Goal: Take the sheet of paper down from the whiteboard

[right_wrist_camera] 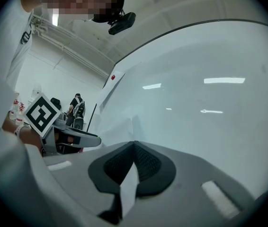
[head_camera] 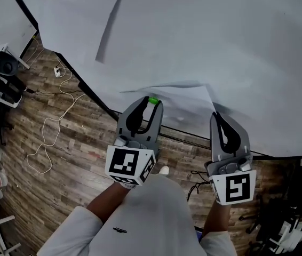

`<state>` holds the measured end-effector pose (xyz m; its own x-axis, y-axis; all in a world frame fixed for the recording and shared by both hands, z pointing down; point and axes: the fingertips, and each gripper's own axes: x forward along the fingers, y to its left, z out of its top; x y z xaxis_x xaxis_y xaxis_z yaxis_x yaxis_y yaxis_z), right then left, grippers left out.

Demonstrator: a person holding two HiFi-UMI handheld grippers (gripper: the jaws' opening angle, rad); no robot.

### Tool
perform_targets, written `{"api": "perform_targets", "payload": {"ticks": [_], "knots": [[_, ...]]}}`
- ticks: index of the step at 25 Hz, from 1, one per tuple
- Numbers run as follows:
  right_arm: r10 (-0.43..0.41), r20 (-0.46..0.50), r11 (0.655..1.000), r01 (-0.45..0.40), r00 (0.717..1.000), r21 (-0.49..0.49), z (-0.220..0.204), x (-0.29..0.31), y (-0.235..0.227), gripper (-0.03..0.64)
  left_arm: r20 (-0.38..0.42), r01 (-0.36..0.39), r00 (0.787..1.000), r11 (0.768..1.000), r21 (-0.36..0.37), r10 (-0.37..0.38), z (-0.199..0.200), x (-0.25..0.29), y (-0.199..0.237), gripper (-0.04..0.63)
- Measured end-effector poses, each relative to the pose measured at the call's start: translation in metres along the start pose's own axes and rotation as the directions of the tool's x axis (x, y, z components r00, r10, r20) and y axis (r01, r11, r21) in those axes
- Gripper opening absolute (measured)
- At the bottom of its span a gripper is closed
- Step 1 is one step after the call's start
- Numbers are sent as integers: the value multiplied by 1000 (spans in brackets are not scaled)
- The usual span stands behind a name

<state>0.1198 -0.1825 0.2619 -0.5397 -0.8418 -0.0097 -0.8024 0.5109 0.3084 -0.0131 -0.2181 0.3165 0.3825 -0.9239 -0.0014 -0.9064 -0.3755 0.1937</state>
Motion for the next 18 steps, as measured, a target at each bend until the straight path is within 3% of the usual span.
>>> {"api": "perform_targets", "payload": {"ticks": [9, 18], "knots": [[-164, -59, 981, 169, 985, 92, -27, -47, -14, 9, -77, 94, 992, 995, -37, -97, -21, -21, -12, 124], [-395, -113, 904, 408, 912, 127, -66, -110, -35, 9, -96, 194, 976, 980, -49, -198, -28, -31, -34, 124]]}}
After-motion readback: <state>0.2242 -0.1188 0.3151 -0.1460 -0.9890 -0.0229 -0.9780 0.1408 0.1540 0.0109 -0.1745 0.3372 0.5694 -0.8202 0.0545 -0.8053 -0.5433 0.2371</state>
